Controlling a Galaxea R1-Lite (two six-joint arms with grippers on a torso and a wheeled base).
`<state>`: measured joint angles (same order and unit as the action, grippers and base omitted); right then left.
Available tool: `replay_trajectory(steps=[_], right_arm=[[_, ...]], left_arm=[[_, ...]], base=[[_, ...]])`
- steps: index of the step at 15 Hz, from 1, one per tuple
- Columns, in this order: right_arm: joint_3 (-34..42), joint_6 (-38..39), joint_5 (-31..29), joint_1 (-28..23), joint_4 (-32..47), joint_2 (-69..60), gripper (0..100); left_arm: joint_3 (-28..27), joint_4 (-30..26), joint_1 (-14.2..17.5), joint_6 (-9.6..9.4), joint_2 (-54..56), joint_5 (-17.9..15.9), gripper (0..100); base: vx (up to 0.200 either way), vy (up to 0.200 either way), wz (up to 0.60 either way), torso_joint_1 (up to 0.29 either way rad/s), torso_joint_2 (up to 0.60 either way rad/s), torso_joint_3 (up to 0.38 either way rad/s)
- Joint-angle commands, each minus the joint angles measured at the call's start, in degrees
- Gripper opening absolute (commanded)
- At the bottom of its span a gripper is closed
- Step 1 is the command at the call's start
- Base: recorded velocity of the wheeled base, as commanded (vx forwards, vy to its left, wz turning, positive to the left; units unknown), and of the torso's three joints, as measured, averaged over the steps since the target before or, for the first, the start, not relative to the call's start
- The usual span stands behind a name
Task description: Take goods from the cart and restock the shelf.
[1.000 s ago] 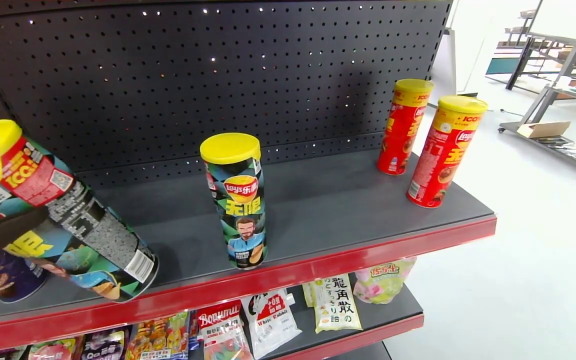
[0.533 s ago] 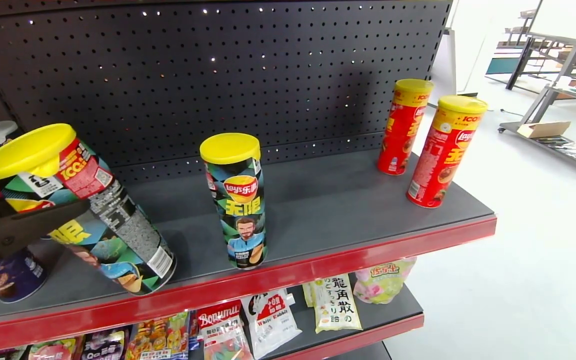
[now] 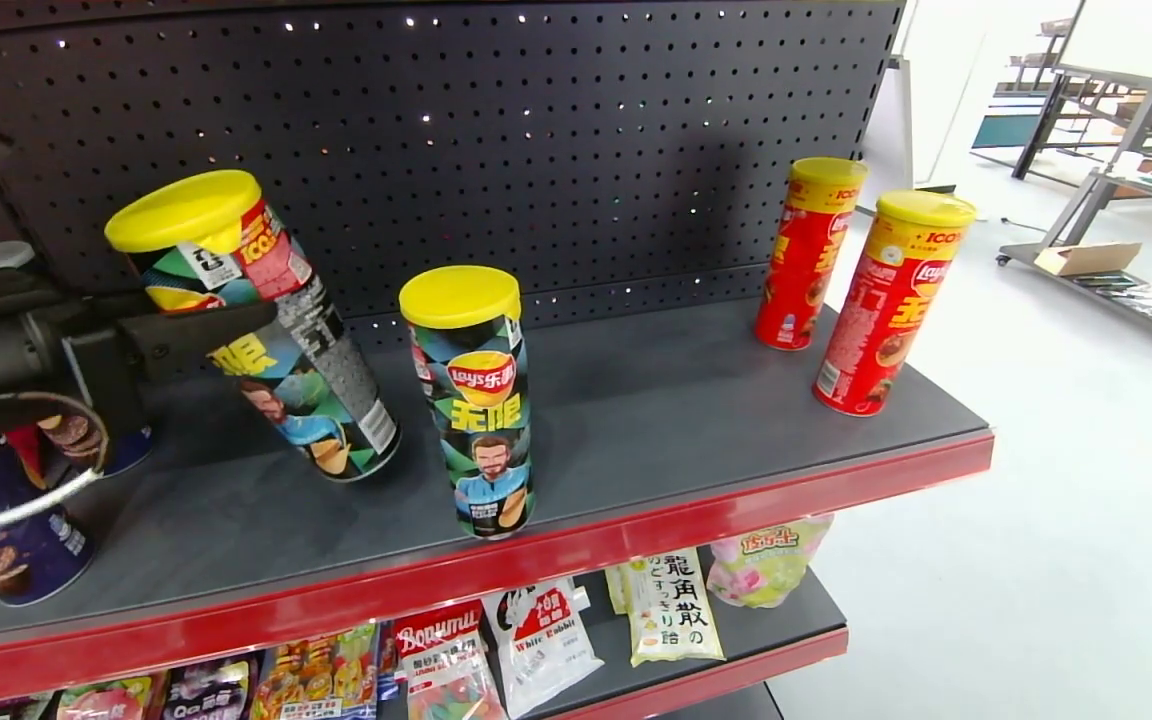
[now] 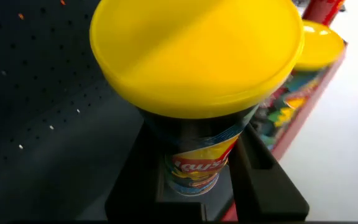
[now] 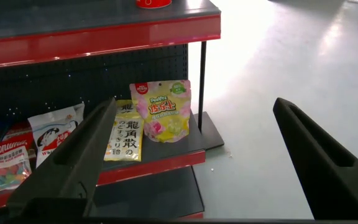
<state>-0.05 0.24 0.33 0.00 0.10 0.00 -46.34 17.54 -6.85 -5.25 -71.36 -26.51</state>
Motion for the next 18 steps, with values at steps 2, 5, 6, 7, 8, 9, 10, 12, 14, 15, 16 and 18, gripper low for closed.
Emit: replay_trajectory(steps=[2, 5, 6, 7, 8, 9, 10, 12, 14, 15, 16, 18], right_arm=[[-0.04, 0.02, 0.02, 0.00, -0.01, 0.09, 100], [-0.04, 0.02, 0.02, 0.00, -0.01, 0.09, 100], [-0.04, 0.02, 0.02, 0.00, -0.01, 0.09, 100], [-0.04, 0.02, 0.02, 0.00, -0.01, 0.09, 100], [-0.04, 0.02, 0.02, 0.00, -0.01, 0.09, 100], [-0.04, 0.02, 0.02, 0.00, -0.01, 0.09, 100], [-0.04, 0.02, 0.02, 0.00, -0.01, 0.09, 100], [0.05, 0.02, 0.02, 0.00, -0.01, 0.09, 100], [-0.04, 0.02, 0.02, 0.00, -0.01, 0.09, 100], [-0.04, 0.02, 0.02, 0.00, -0.01, 0.09, 100], [-0.04, 0.02, 0.02, 0.00, -0.01, 0.09, 100], [-0.04, 0.02, 0.02, 0.00, -0.01, 0.09, 100]], left_arm=[[-6.66, 1.18, -1.50, -1.78, -10.02, 1.29, 0], [-8.42, 4.96, -2.55, -5.20, -16.00, 0.67, 0], [-10.27, 5.40, -3.52, -5.82, -19.16, 0.67, 0], [-12.20, 5.31, -3.61, -6.52, -21.19, 1.03, 0], [-15.01, 5.22, -3.87, -7.05, -23.56, 1.20, 0], [-17.12, 5.05, -4.75, -6.96, -25.40, 1.29, 0], [-18.18, 5.05, -5.89, -6.87, -26.72, 1.29, 0], [-19.32, 5.49, -6.33, -7.31, -29.45, 1.20, 0], [-20.90, 6.01, -6.68, -7.05, -31.29, 1.11, 0], [-20.99, 6.28, -7.12, -7.05, -31.91, 1.11, 0], [-21.08, 6.98, -7.48, -7.14, -32.52, 1.11, 0], [-21.34, 8.91, -8.27, -7.14, -33.75, 1.11, 0]], base=[[0.000, 0.000, 0.00, 0.000, 0.00, 0.000], [0.000, 0.000, 0.00, 0.000, 0.00, 0.000], [0.000, 0.000, 0.00, 0.000, 0.00, 0.000], [0.000, 0.000, 0.00, 0.000, 0.00, 0.000], [0.000, 0.000, 0.00, 0.000, 0.00, 0.000], [0.000, 0.000, 0.00, 0.000, 0.00, 0.000], [0.000, 0.000, 0.00, 0.000, 0.00, 0.000], [0.000, 0.000, 0.00, 0.000, 0.00, 0.000], [0.000, 0.000, 0.00, 0.000, 0.00, 0.000], [0.000, 0.000, 0.00, 0.000, 0.00, 0.000], [0.000, 0.000, 0.00, 0.000, 0.00, 0.000], [0.000, 0.000, 0.00, 0.000, 0.00, 0.000]])
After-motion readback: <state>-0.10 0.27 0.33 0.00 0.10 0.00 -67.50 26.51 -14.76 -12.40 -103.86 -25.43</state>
